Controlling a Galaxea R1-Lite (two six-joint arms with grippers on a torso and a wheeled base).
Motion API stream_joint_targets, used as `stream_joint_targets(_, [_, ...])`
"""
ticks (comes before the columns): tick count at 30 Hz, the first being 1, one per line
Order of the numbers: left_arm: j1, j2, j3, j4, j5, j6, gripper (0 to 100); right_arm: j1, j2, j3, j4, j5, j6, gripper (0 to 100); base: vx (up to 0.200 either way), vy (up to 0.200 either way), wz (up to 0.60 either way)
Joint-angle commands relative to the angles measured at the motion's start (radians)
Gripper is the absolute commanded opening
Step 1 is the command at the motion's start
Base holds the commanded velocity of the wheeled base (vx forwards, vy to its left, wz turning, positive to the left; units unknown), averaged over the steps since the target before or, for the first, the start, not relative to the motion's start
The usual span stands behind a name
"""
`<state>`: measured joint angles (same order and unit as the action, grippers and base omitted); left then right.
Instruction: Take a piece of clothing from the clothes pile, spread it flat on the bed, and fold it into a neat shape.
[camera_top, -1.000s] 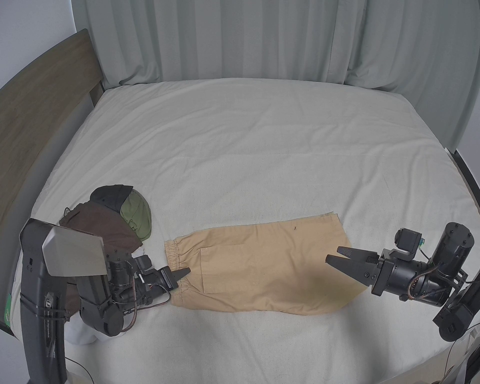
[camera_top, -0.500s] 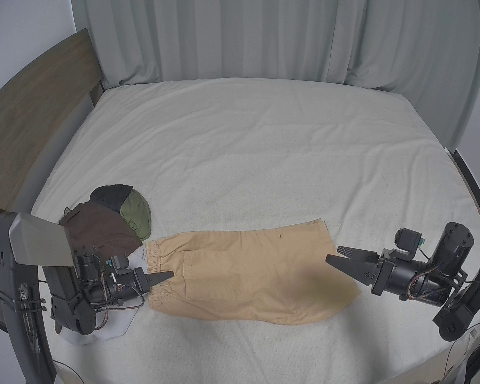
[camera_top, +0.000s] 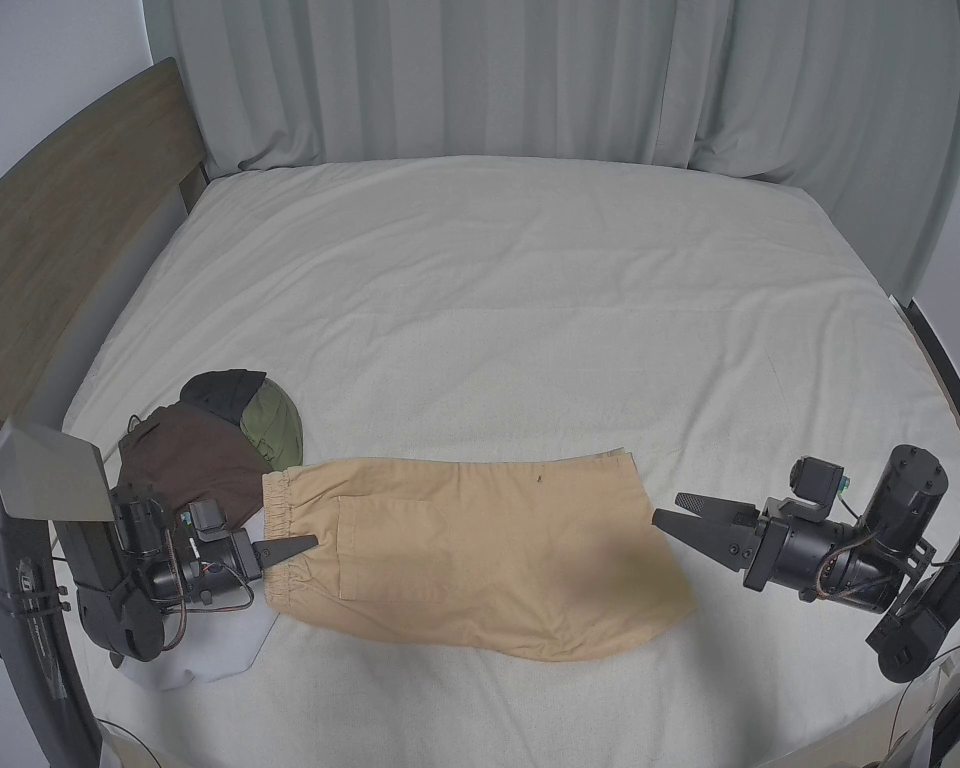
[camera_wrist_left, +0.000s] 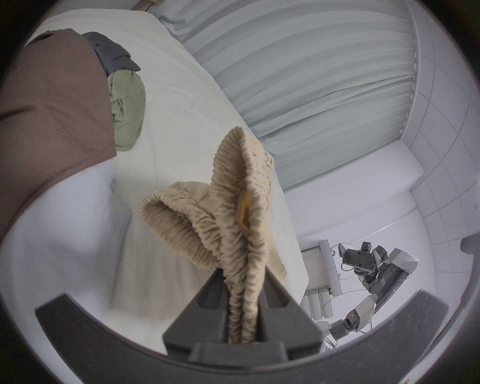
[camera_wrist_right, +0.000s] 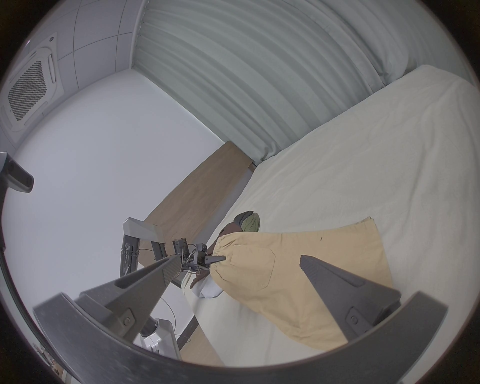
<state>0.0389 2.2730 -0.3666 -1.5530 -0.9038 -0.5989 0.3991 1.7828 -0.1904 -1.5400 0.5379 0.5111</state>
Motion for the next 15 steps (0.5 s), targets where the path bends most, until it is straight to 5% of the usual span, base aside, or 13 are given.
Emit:
stream_joint_targets(1, [0.018,-0.01,0.005,-0.001,-0.003,-0.001,0,0.001,0.001,0.0,0.0,0.001,0.0,100,0.0,0.0,0.0])
stream_joint_targets(15, [-0.014,-0.044,-0.006,0.001,0.003,-0.018,0,-0.003,-0.002,0.006,-0.002,0.001,-0.002,100,0.0,0.0,0.0])
